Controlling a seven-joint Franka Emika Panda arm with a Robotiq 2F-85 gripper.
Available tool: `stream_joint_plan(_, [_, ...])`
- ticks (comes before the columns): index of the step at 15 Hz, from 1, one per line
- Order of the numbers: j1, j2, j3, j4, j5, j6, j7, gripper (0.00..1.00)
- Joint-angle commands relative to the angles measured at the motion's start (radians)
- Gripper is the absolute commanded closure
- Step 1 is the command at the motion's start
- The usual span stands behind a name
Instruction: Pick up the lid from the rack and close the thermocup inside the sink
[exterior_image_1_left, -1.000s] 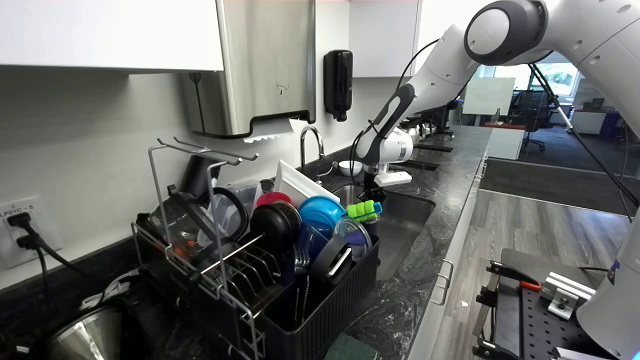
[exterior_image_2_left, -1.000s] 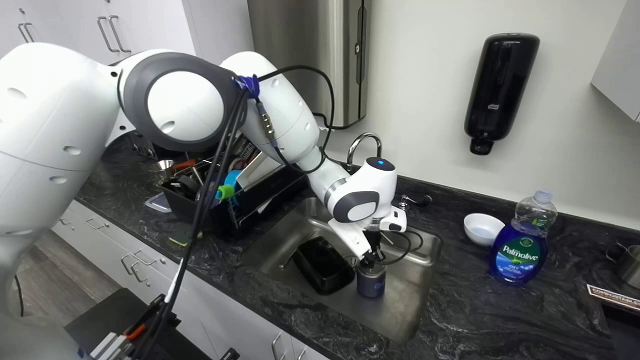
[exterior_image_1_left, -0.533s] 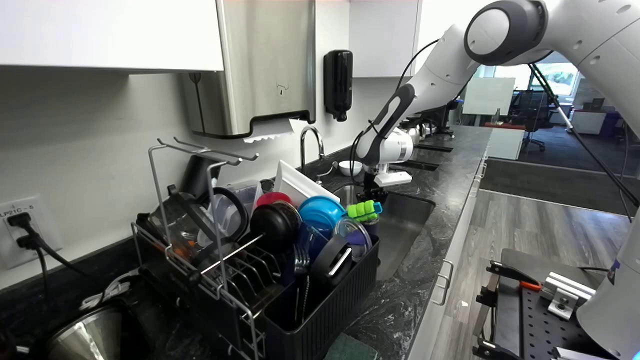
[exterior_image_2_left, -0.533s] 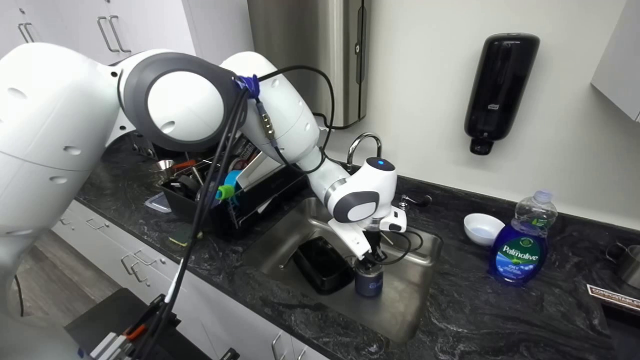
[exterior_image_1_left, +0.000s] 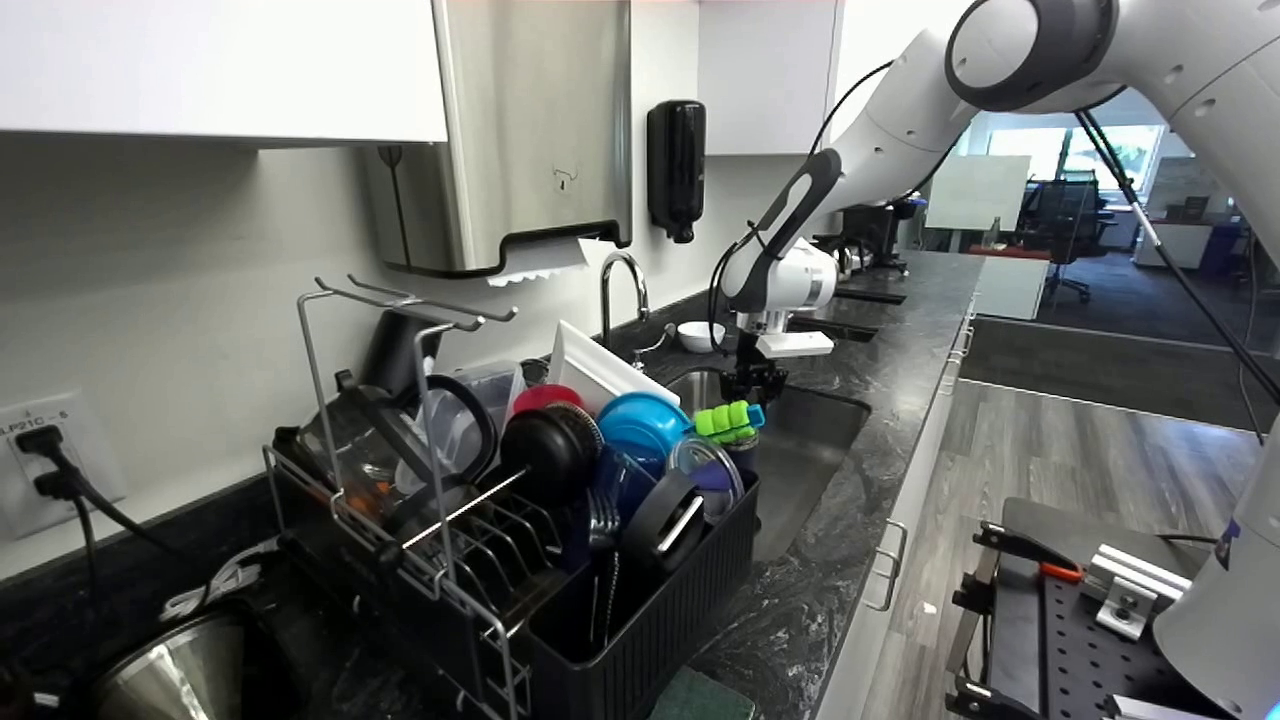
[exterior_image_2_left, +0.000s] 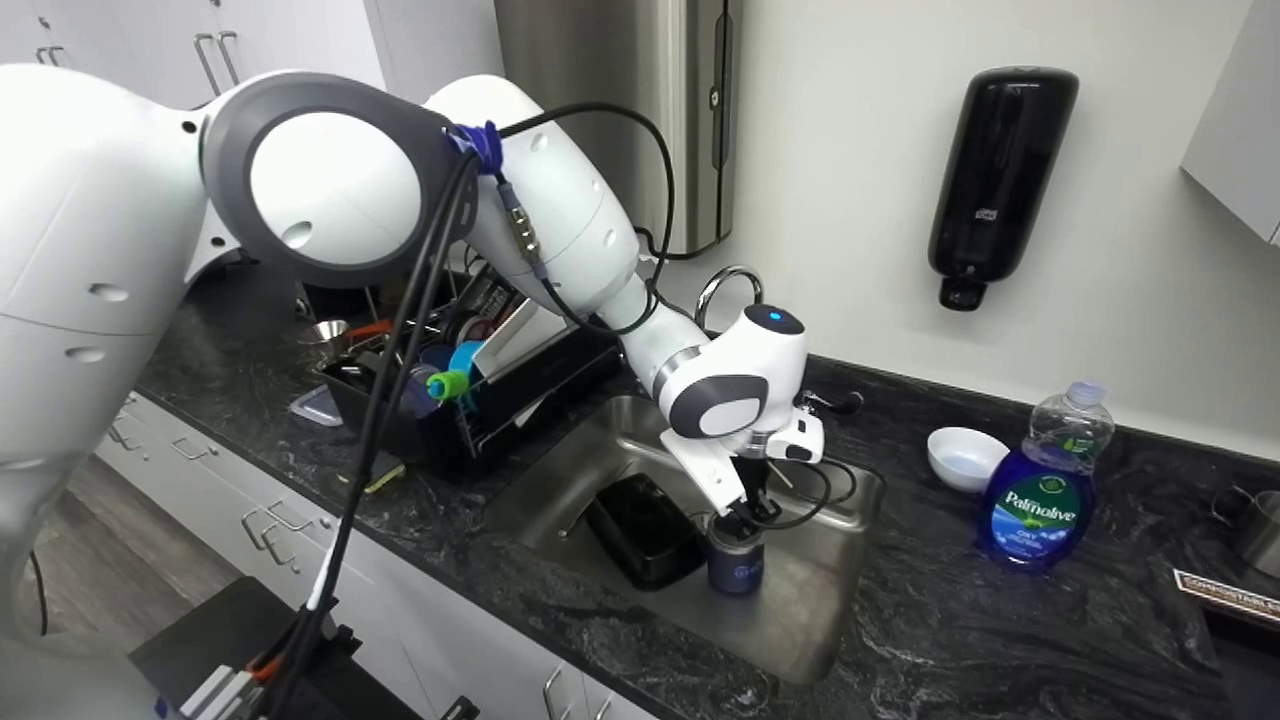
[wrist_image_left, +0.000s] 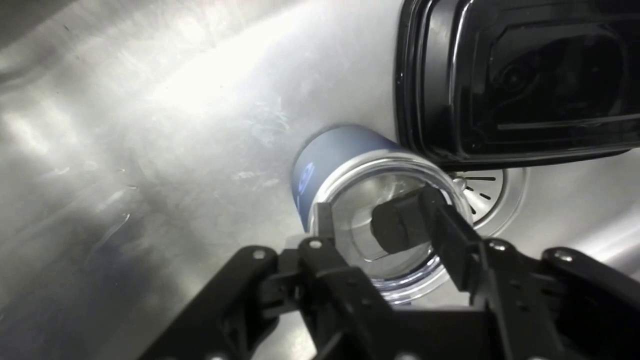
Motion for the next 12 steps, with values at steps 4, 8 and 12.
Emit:
stream_joint_plan(4, [0.005,0.002,-0.006,0.004,0.007,-0.004,-0.004,0.44])
stream_joint_plan(8, [0.005,0.002,-0.006,0.004,0.007,-0.004,-0.004,0.19])
stream_joint_plan(12, [-0.001,-0.037,-0.008,-0.005,0.008,0.012,-0.017,0.01])
